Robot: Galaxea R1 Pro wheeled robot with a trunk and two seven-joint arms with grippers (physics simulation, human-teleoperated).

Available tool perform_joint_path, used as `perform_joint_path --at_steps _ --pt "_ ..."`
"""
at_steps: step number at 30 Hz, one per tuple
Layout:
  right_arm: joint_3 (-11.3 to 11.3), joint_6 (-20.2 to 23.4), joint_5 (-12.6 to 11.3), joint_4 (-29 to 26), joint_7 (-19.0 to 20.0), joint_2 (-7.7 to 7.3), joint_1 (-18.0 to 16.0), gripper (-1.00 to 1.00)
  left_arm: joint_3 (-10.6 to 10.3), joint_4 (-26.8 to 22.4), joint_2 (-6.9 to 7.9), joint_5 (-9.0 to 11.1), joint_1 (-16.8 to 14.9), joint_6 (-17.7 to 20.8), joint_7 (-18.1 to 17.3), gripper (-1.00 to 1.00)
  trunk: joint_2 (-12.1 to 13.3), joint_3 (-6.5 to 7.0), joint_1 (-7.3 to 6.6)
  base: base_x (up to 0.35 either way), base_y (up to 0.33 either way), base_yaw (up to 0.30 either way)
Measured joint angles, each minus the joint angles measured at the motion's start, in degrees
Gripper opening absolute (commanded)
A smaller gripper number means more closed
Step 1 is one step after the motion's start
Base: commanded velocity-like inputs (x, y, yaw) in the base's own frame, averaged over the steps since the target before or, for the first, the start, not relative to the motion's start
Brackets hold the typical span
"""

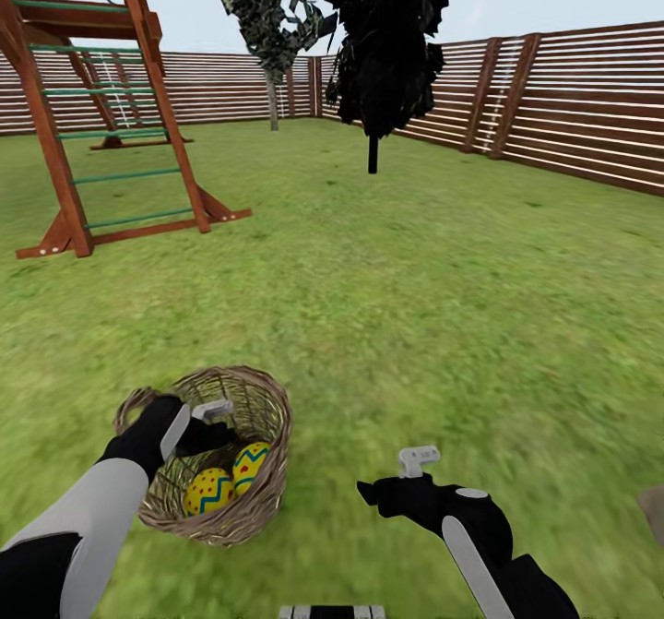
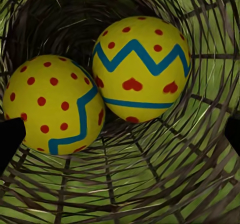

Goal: Take the three Easter eggs out of the wicker basket on the lawn in the garden, then place them on the lawn next to a single tree (choose any tree) so that all three eggs are next to the same tree and none are left in the basket.

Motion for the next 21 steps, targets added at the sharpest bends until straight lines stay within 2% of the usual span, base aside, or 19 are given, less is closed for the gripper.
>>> perform_joint_path --at_steps 16,21 --pt "0.08 0.00 0.02 0.00 0.00 0.00 0.01 1.00 -0.73 -0.06 -0.19 -0.05 0.02 -0.44 -0.57 1.00 -0.22 -3.55 0.41 0.000 0.000 0.000" --pt "0.09 0.00 0.07 0.04 0.00 0.00 0.00 1.00 -0.68 0.05 -0.10 -0.11 0.01 -0.42 -0.24 1.00 -0.22 -3.55 0.41 0.000 0.000 0.000"
